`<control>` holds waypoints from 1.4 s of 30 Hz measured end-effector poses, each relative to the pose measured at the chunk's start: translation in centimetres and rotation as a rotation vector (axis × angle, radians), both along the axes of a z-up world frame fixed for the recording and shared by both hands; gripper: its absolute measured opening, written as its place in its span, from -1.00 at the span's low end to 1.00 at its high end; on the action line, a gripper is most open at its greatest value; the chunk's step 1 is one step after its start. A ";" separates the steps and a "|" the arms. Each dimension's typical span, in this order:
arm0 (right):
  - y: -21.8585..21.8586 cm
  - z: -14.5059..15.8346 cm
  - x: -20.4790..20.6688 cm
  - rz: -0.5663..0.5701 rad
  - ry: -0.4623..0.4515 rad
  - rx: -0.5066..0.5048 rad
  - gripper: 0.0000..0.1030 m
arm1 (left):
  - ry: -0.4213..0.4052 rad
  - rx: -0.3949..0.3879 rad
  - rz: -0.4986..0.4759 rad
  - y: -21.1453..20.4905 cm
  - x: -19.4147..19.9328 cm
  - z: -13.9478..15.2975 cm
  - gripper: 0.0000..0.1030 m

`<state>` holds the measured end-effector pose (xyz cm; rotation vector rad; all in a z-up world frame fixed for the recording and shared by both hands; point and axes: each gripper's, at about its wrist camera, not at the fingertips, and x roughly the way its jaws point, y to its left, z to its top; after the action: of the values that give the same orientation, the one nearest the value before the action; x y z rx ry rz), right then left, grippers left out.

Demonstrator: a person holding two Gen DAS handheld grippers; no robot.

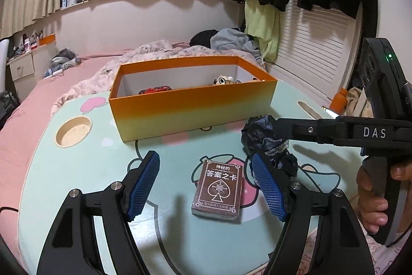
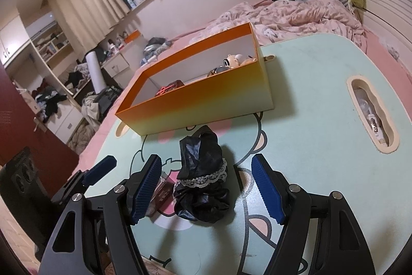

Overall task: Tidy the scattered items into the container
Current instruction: 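Grasp the brown fluffy pompom inside the box with the right gripper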

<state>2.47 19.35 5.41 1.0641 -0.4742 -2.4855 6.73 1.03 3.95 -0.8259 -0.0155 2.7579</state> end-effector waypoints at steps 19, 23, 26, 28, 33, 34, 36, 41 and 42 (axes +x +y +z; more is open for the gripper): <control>-7.2 8.4 -9.6 0.139 0.030 0.200 0.06 | 0.003 0.049 0.036 -1.2 -0.1 -0.1 0.45; -10.5 5.5 -14.6 0.205 -0.190 0.254 -0.23 | 0.010 0.046 0.033 -1.1 0.0 0.0 0.45; -12.1 2.5 -17.0 0.226 -0.332 0.304 -0.23 | 0.011 0.051 0.032 -1.2 0.1 0.0 0.45; -13.2 1.5 -17.9 0.225 -0.360 0.357 -0.23 | 0.009 0.058 0.033 -1.4 0.0 -0.1 0.45; -14.7 -0.3 -18.5 0.265 -0.418 0.426 -0.23 | 0.000 0.079 0.039 -1.7 -0.1 -0.2 0.45; -14.7 -0.3 -18.5 0.264 -0.416 0.434 -0.33 | 0.000 0.081 0.041 -1.7 -0.1 -0.2 0.45; -14.6 -0.2 -18.5 0.254 -0.405 0.472 -0.54 | 0.001 0.086 0.043 -1.8 -0.1 -0.2 0.45; -13.3 0.2 -18.0 0.221 -0.359 0.432 -0.60 | -0.005 0.087 0.045 -1.7 -0.2 -0.2 0.45; -12.9 0.5 -18.0 0.210 -0.343 0.418 -0.60 | -0.005 0.088 0.045 -1.8 -0.2 -0.2 0.45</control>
<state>-15.55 6.47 5.92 1.6238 0.0759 -2.2709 6.53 -0.73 3.73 -0.8190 -0.1565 2.7746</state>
